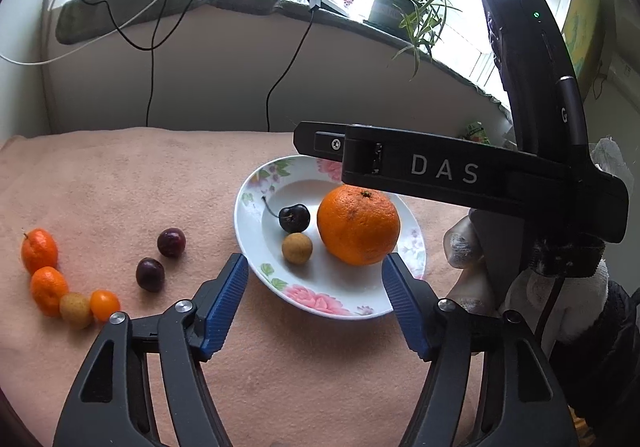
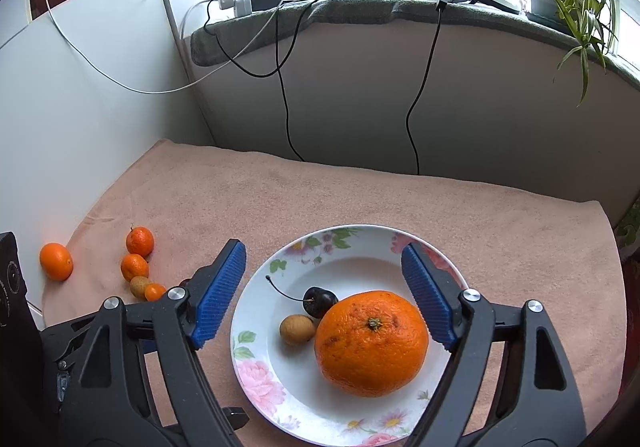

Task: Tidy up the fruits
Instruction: 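Release the cherry with the left tool while the right tool releases the kiwi onto the plate, then move both tools back toward the remaining fruit on the towel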

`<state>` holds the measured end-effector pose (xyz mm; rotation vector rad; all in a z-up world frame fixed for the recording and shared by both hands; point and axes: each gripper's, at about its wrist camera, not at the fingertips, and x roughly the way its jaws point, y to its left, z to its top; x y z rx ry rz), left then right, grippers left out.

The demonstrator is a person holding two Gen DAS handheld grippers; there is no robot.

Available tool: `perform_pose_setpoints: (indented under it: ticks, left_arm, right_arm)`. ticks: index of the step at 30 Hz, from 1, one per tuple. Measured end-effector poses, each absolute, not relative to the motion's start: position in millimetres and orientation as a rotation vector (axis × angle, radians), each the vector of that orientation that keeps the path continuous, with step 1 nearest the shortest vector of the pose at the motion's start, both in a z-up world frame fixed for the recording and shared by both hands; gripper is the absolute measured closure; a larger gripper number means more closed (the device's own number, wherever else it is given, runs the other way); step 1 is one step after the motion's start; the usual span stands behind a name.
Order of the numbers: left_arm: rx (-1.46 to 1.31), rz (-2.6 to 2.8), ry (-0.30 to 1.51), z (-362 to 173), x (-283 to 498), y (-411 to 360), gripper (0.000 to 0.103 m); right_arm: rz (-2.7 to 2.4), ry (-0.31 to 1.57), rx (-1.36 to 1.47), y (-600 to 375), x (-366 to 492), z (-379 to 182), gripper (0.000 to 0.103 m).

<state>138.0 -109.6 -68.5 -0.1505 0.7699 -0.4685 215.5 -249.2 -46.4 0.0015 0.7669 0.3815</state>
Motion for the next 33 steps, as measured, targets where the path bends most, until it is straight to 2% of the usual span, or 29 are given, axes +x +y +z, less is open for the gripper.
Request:
perform_pose_setpoints:
  ticks: [1,15,33]
  left_arm:
    - [-0.138,-0.454,0.768,-68,137,-110,0.026]
    - [-0.115,-0.362,0.733,-61,123,-83,0.025]
    - [-0.186,-0.176,0.718,-60,102,12,0.026]
  right_arm:
    - [0.378,0.765,0.004,-250,215,-45,0.015]
    - [0.387,0.741,0.042,-248,201,-34,0.014]
    - [0.539,0.73,0.036,-202,167,-30,0.014]
